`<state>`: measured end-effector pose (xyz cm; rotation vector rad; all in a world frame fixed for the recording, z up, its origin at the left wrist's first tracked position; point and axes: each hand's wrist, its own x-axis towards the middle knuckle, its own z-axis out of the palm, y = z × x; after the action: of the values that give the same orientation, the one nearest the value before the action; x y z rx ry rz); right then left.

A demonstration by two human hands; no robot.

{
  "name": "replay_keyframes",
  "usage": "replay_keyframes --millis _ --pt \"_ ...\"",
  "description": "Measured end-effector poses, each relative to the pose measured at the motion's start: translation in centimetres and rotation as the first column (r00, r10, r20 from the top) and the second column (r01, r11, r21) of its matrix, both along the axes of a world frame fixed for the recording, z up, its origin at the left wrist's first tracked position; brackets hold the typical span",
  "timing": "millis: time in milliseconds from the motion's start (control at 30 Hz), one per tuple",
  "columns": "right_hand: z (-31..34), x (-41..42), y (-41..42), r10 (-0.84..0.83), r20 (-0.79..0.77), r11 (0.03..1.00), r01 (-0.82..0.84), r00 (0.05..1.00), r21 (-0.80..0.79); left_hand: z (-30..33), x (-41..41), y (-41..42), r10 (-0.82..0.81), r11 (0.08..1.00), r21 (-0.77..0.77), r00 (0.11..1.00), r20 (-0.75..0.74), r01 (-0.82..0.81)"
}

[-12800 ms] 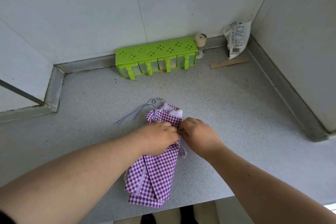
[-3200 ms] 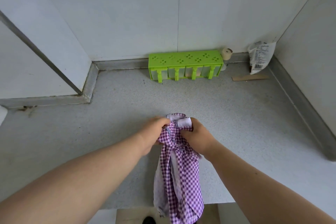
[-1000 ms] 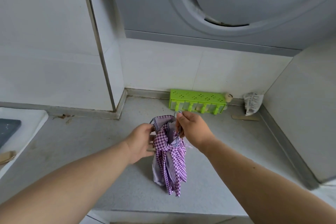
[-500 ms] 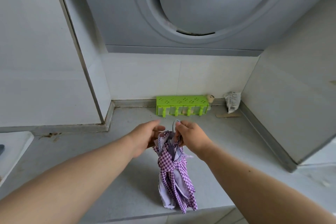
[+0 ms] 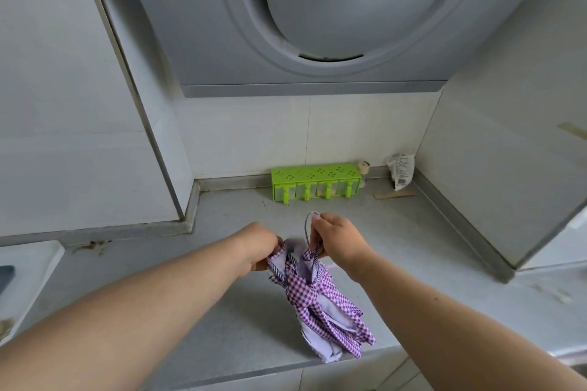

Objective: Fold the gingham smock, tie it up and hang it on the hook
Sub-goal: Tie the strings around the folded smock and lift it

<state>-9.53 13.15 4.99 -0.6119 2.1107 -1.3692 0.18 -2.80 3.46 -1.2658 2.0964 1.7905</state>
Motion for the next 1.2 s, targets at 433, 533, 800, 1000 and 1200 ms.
replay_keyframes --millis 433,533,800,1000,1200 --pt "2.2 -6.0 0.1 0.004 0.032 0.999 -0.005 0.999 0.046 6.4 -4.6 1.4 0.155 0.986 0.1 0.948 -0.279 -0.131" --pt "3.2 -7.9 0.1 0.018 0.074 0.987 -0.029 0.997 0.155 7.6 -6.4 2.0 0.136 0.99 0.08 0.947 -0.291 -0.117" --pt "3.1 -12.6 0.9 -0.265 0.554 0.957 0.284 0.79 0.053 9.6 -9.9 3.5 0.231 0.972 0.123 0.909 -0.346 -0.201" --pt "3.6 -13.4 1.0 -0.325 0.659 0.914 0.405 0.678 0.034 10.6 -10.7 3.8 0.245 0.969 0.134 0.88 -0.407 -0.207" --pt "4.6 -12.5 -0.6 -0.018 0.145 0.998 0.009 0.989 0.065 11.3 -10.5 2.7 0.143 0.981 0.183 0.852 -0.504 -0.056"
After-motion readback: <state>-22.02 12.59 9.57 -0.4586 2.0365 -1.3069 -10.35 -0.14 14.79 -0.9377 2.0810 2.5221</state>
